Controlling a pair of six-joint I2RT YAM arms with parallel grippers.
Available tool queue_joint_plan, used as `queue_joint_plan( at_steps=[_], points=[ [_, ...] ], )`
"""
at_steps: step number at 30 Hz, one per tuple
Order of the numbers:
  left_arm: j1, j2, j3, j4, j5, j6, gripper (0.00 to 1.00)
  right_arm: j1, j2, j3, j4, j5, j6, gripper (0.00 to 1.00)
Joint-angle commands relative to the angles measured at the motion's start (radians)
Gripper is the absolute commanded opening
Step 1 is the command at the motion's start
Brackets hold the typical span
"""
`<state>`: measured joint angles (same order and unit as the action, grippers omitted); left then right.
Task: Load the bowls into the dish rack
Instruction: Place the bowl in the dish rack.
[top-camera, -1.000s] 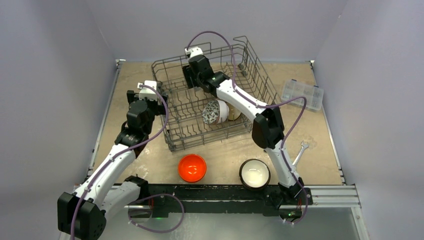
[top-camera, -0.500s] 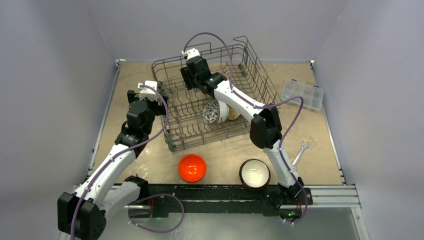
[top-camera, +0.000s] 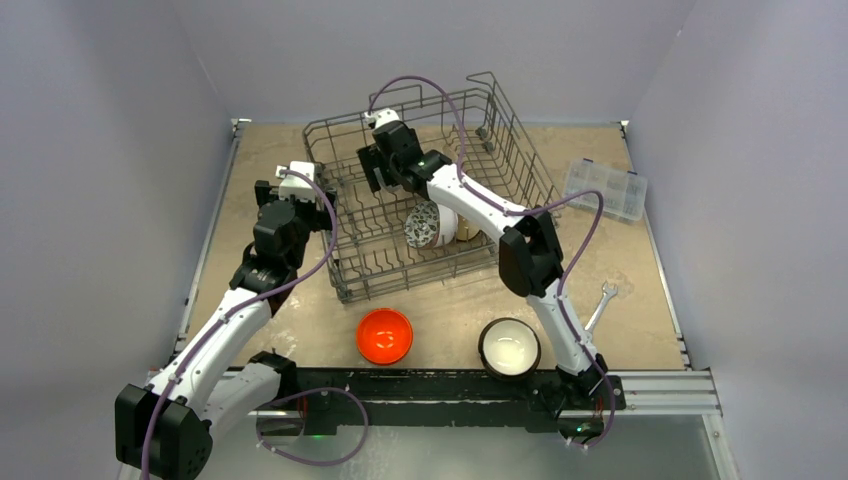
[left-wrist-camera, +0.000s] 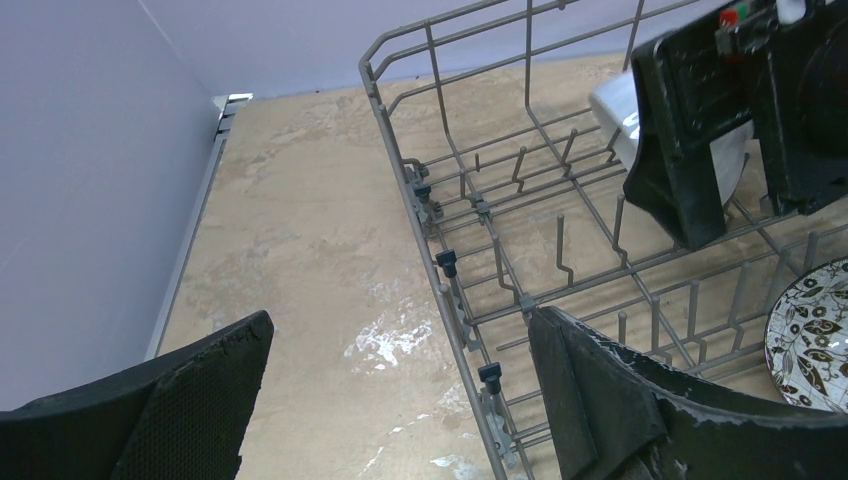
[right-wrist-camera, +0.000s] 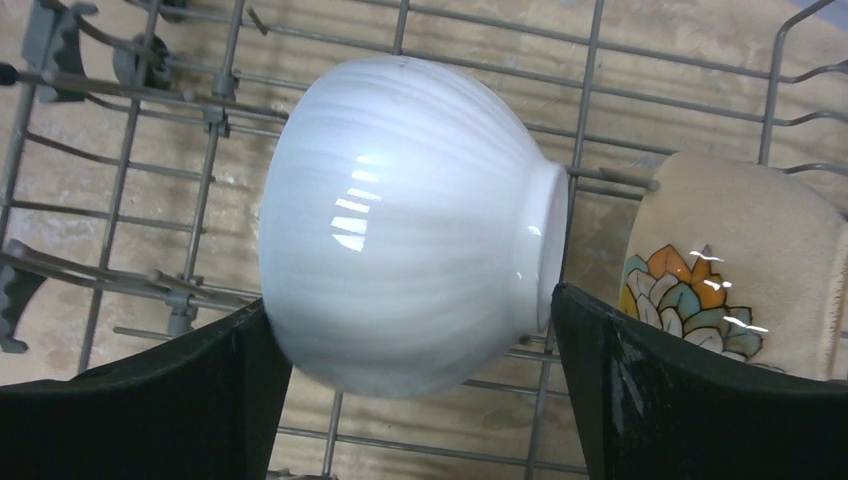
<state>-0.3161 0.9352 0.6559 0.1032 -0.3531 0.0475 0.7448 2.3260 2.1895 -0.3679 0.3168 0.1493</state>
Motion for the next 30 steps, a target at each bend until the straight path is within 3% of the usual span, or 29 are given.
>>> queue_joint_plan(
  at_steps=[1, 15, 30],
  points=[
    [0.003, 0.0, -0.006, 0.027, 0.003, 0.02, 0.98, -0.008, -0.026, -0.04, -0.009, -0.032, 0.043, 0.96],
    [0.003, -0.003, -0.007, 0.026, 0.005, 0.02, 0.98, -0.013, -0.132, -0.057, 0.016, -0.031, 0.056, 0.99],
    [0.003, 0.016, 0.038, -0.026, 0.079, -0.032, 0.98, -0.065, -0.291, -0.176, 0.06, -0.179, 0.098, 0.99]
  ],
)
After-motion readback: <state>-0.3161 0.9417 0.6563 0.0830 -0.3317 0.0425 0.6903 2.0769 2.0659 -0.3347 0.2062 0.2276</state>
